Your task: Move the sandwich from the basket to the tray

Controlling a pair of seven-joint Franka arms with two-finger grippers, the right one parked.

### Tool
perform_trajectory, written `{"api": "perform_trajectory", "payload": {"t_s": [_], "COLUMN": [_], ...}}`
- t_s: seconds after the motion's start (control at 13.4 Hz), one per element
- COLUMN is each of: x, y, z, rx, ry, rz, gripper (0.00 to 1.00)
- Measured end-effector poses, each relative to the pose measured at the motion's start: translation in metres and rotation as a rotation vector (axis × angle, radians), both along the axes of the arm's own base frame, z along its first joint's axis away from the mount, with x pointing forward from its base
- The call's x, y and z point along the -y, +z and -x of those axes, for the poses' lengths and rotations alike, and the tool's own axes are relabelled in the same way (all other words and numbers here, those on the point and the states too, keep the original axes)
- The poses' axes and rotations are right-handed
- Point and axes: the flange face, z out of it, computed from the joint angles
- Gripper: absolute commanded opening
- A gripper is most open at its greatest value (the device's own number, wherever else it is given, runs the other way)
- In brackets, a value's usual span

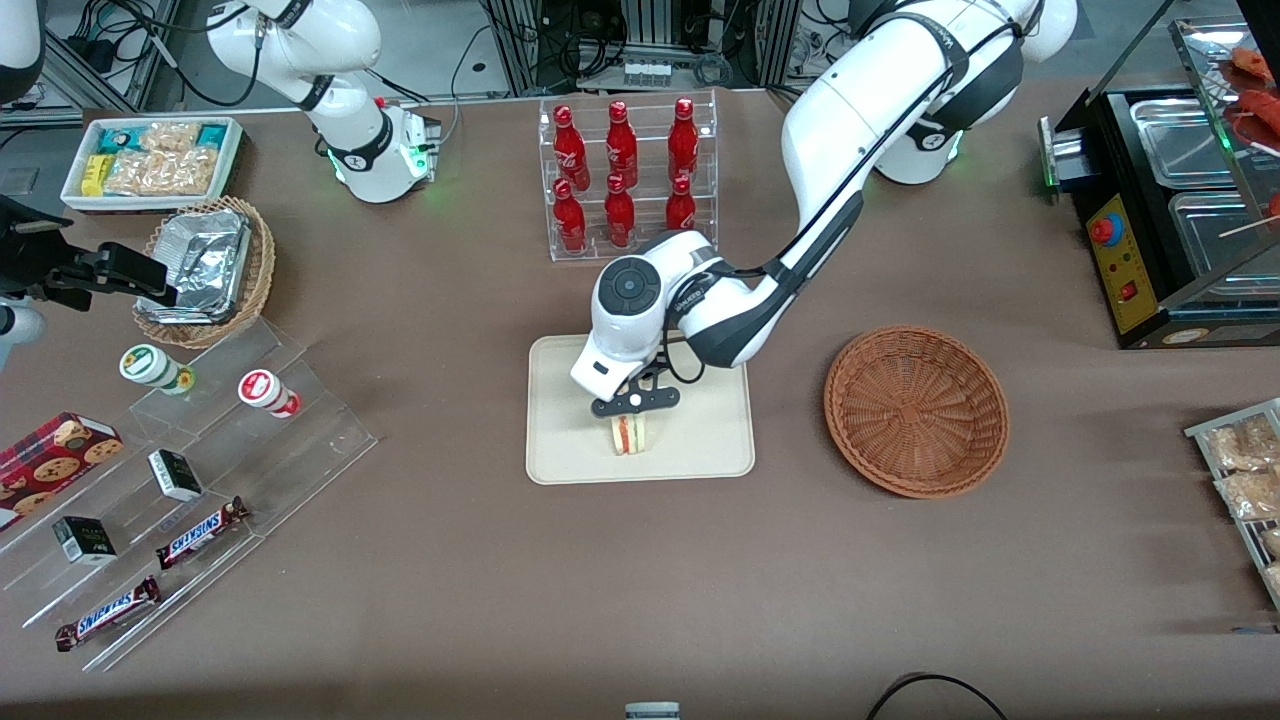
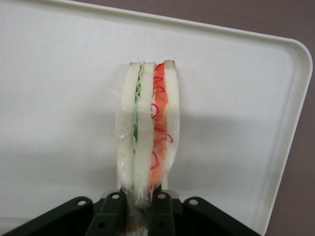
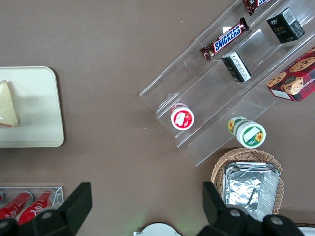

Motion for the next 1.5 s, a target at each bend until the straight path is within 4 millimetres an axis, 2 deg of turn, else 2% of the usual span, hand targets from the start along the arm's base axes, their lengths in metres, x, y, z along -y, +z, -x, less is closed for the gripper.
{"api": "perform_trajectory", "payload": {"t_s": [0.3, 0.45, 0.67, 0.97, 1.2, 1.5], "x": [0.0, 0.001, 0.003, -0.01, -0.035, -0.096], "y": [-0.001, 0.006, 0.037, 0.082, 0.13, 0.154], "z": [-0.001, -0.005, -0.012, -0.019, -0.038, -0.066], "rx": [0.001, 0.014, 0.053, 0.07, 0.118, 0.089], "ry": [0.0, 0.003, 0.005, 0.016, 0.057, 0.104], "rz": [0.0, 0.01, 0.025, -0.013, -0.011, -0.095], "gripper": [1.0, 1.0, 1.0, 1.0, 1.0, 1.0]}}
